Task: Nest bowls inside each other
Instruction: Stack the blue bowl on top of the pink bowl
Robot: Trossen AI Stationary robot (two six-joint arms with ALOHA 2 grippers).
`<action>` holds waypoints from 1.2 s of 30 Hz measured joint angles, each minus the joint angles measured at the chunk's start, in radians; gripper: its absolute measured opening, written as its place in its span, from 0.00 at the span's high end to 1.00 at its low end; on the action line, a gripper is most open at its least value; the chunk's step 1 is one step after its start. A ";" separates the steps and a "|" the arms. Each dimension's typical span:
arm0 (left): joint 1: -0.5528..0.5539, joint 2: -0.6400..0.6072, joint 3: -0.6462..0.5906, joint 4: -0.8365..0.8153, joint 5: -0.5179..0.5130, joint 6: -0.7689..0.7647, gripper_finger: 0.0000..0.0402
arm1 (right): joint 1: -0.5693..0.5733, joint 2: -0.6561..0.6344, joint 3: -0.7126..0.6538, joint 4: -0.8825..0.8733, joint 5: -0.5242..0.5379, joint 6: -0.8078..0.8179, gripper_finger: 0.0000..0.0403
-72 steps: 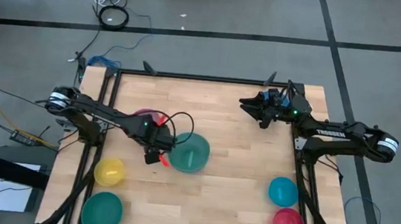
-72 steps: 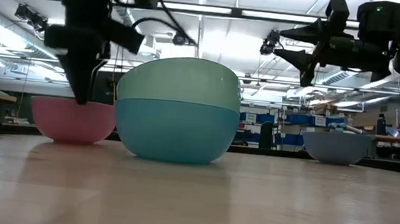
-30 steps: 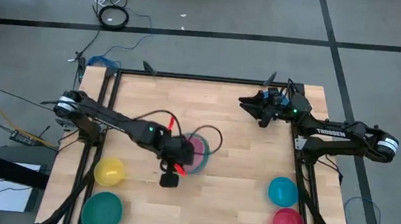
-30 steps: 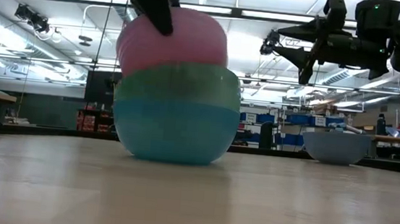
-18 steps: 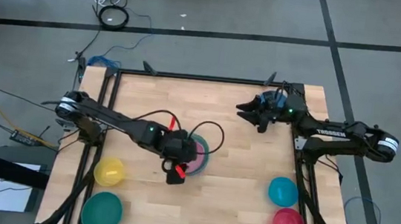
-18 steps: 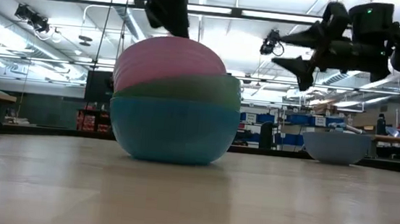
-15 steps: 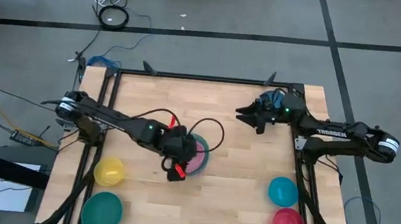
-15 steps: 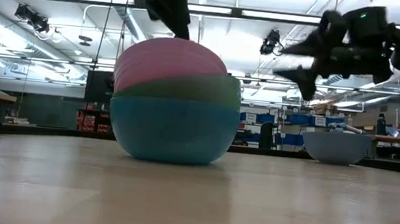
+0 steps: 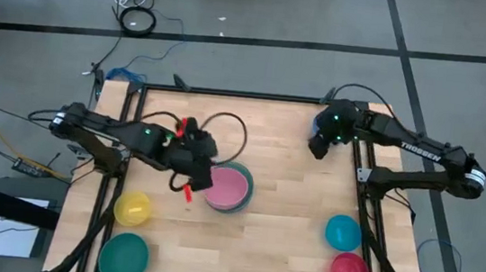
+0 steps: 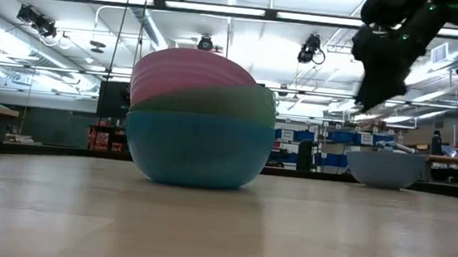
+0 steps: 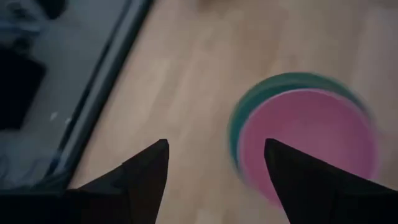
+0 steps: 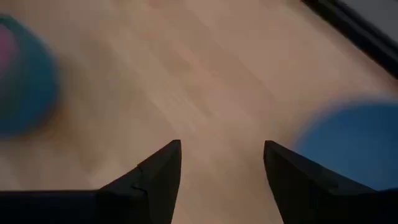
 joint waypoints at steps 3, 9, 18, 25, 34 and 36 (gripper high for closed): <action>-0.004 -0.035 0.000 -0.086 -0.053 -0.054 0.33 | 0.002 0.020 0.017 -0.137 0.038 0.041 0.46; -0.005 -0.082 0.000 -0.212 -0.127 -0.139 0.33 | -0.002 0.083 0.016 -0.178 0.069 0.066 0.47; -0.032 -0.148 0.000 -0.379 -0.146 -0.298 0.33 | -0.055 0.229 0.015 -0.170 0.110 0.041 0.47; -0.091 -0.193 0.000 -0.377 -0.152 -0.343 0.33 | -0.117 0.306 0.015 -0.149 0.115 0.013 0.50; -0.155 -0.198 0.000 -0.377 -0.151 -0.371 0.33 | -0.132 0.378 0.012 -0.100 0.076 -0.024 0.72; -0.165 -0.198 0.000 -0.377 -0.150 -0.380 0.33 | -0.132 0.396 0.012 -0.095 0.052 -0.041 0.80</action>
